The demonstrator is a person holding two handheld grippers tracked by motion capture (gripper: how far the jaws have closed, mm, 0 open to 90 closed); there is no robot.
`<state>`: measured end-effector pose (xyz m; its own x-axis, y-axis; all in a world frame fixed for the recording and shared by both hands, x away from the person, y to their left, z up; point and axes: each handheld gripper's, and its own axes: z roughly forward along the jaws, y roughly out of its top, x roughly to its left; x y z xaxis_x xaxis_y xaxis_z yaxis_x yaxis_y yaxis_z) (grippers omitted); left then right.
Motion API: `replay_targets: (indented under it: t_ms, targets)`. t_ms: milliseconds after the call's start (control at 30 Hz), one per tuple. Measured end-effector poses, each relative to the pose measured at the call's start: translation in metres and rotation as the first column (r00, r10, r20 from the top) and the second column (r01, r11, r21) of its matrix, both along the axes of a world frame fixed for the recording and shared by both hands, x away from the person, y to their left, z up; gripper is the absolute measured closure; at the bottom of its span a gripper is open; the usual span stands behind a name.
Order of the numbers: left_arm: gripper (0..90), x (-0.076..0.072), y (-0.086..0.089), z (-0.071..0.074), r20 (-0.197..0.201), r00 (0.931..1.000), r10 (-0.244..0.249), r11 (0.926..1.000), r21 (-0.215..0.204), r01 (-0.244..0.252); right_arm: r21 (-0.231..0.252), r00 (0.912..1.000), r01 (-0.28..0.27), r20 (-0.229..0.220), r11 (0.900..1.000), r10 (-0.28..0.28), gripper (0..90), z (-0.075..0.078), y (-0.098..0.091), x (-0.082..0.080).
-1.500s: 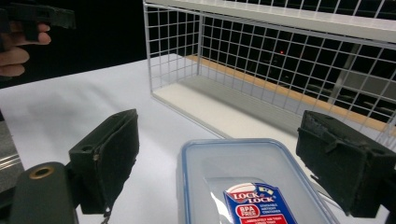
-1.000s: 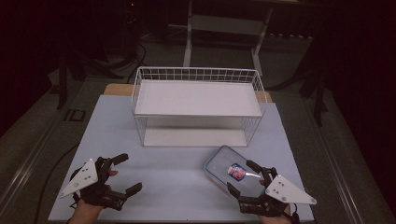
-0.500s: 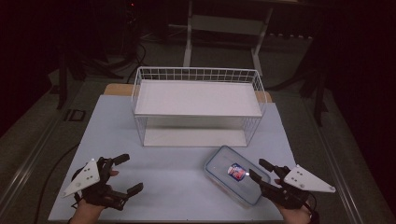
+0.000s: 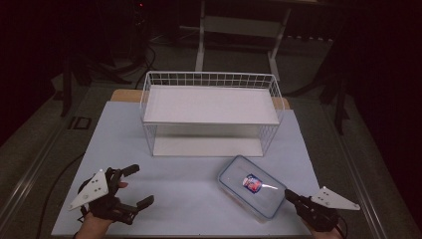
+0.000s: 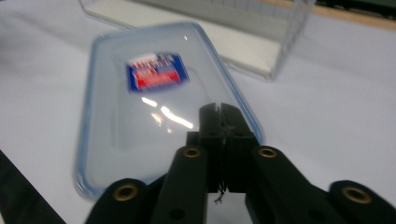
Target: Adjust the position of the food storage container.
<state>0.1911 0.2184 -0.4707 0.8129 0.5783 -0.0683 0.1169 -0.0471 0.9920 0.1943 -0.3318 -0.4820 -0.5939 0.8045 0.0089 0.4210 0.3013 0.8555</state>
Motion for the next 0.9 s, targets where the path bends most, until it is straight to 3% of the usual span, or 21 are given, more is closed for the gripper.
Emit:
replay_targets:
  t_ms: [133,367,600,900]
  targets:
    - [0.0,0.000,-0.001,0.000,-0.004,1.0000,-0.001,1.0000,-0.002,0.001,-0.013,0.9984,0.035,-0.044,0.9993,-0.035,90.0,-0.015,-0.012,-0.001]
    - [0.0,0.000,-0.002,-0.001,-0.005,1.0000,-0.004,1.0000,0.000,0.004,-0.030,0.9953,0.048,-0.083,0.9984,-0.050,90.0,-0.026,-0.014,0.002]
    - [0.0,0.000,-0.002,-0.001,-0.003,1.0000,-0.007,1.0000,0.006,0.007,-0.030,0.9936,0.068,-0.088,0.9972,-0.070,90.0,-0.028,-0.014,0.010]
    - [0.0,0.000,-0.003,-0.001,-0.004,1.0000,-0.009,0.9999,0.012,0.009,-0.042,0.9938,0.044,-0.101,0.9982,-0.048,90.0,-0.029,-0.004,0.031]
